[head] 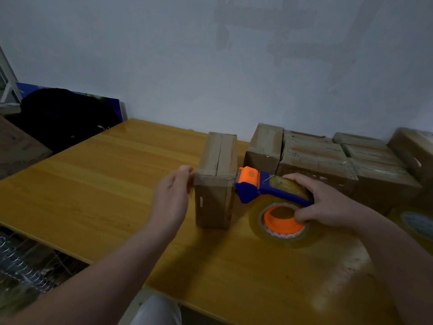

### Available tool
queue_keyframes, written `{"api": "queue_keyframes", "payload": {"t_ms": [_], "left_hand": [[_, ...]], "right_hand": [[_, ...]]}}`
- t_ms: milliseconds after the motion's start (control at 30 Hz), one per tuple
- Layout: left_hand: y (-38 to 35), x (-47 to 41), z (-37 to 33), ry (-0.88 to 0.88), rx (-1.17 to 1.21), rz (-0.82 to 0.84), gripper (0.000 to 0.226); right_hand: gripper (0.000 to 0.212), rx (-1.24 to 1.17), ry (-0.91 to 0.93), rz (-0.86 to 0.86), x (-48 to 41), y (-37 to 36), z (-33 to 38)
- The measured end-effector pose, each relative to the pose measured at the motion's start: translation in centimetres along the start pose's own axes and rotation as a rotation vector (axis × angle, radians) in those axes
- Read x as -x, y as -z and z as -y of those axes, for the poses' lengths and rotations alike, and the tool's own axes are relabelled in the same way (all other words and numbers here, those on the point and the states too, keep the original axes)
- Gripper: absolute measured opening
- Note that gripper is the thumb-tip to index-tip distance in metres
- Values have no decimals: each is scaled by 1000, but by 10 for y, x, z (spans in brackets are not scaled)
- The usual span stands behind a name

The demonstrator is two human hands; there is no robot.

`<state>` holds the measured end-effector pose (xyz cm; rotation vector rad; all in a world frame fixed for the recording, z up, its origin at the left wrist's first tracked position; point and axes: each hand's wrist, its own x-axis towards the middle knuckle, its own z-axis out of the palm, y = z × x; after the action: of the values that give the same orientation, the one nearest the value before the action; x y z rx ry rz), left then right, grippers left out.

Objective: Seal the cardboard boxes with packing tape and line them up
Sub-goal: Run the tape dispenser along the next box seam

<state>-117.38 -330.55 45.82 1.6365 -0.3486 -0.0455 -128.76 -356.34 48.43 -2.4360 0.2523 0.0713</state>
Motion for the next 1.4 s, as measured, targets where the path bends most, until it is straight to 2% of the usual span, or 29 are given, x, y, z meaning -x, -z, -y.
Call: {"api": "queue_keyframes", "payload": {"t_ms": [133, 200, 233, 300, 333, 400, 467, 533, 633, 833, 967, 1100, 1233, 1400], "left_hand": [[4, -5, 31, 137, -11, 302, 23], [16, -13, 57, 140, -86, 397, 50], [20, -10, 53, 116, -147, 431, 60], [15, -1, 21, 72, -258, 339, 63], [11, 2, 10, 36, -256, 244, 63], [10, 8, -11, -250, -435, 185, 66], [6, 0, -21, -446, -648, 339, 73], [4, -9, -19, -525, -818, 489, 87], [6, -16, -16, -659, -928, 546, 100], [8, -25, -14, -691, -1029, 586, 95], [7, -27, -17, -703, -1020, 584, 80], [5, -26, -20, -709, -1028, 605, 76], [8, -29, -20, -695, -1058, 572, 77], [9, -31, -27, -667, -1096, 626, 85]], "right_hand": [[74, -14, -11, 1, 3, -5, -1], [74, -23, -11, -11, 5, -7, -1], [73, -31, -10, -19, 5, -9, 0], [72, -49, -5, -27, 7, -12, 3], [70, -54, 0, -26, 7, -14, 5], [68, -76, 5, -26, 8, -18, 10], [68, -96, 10, -30, 9, -22, 15], [68, -94, 20, -33, 10, -27, 19], [68, -108, 32, -48, 13, -30, 23], [72, -105, 48, -78, 27, -19, 23], [79, -108, 31, -66, 40, -8, 26], [84, -55, 45, -40, 46, 0, 29], [75, -63, 53, -2, 55, 10, 25], [71, -42, 11, 52, 46, 8, 30]]}}
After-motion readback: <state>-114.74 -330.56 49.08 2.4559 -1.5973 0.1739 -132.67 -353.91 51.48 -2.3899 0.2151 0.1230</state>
